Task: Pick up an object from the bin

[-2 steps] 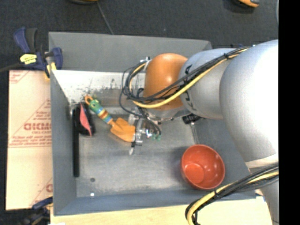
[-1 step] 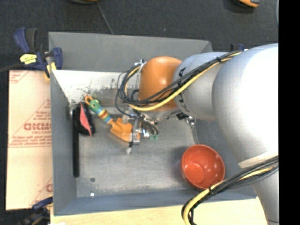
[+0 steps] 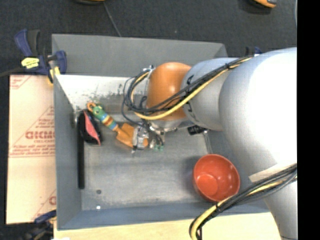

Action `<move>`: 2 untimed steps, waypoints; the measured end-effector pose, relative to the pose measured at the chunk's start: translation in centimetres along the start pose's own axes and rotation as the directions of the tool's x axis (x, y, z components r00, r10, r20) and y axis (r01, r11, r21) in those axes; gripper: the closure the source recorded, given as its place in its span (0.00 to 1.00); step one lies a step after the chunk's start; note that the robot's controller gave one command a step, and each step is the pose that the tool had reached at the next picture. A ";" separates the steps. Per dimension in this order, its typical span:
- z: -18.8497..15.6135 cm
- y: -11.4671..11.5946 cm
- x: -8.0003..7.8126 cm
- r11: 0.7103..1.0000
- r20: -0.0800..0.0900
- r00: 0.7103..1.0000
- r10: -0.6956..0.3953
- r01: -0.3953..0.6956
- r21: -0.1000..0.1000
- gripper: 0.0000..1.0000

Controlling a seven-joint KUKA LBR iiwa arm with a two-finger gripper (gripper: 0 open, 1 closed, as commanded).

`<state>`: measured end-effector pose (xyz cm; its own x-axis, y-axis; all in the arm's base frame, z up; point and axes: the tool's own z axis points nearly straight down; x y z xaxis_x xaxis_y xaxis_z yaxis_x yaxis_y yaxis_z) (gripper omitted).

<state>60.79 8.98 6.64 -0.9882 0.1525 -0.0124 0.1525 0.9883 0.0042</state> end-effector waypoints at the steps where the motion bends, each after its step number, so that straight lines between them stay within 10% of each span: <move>1: -0.3 0.0 0.1 0.999 -0.003 0.999 0.040 -0.040 0.001 1.00; 2: -2.7 -0.1 0.5 0.999 -0.017 0.999 0.044 -0.044 0.005 1.00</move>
Offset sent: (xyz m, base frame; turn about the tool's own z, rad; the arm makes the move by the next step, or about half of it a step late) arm -0.0009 -0.0001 0.1330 0.0247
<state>60.27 8.91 9.38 -0.9807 0.1956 0.0048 0.1956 0.9807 -0.0006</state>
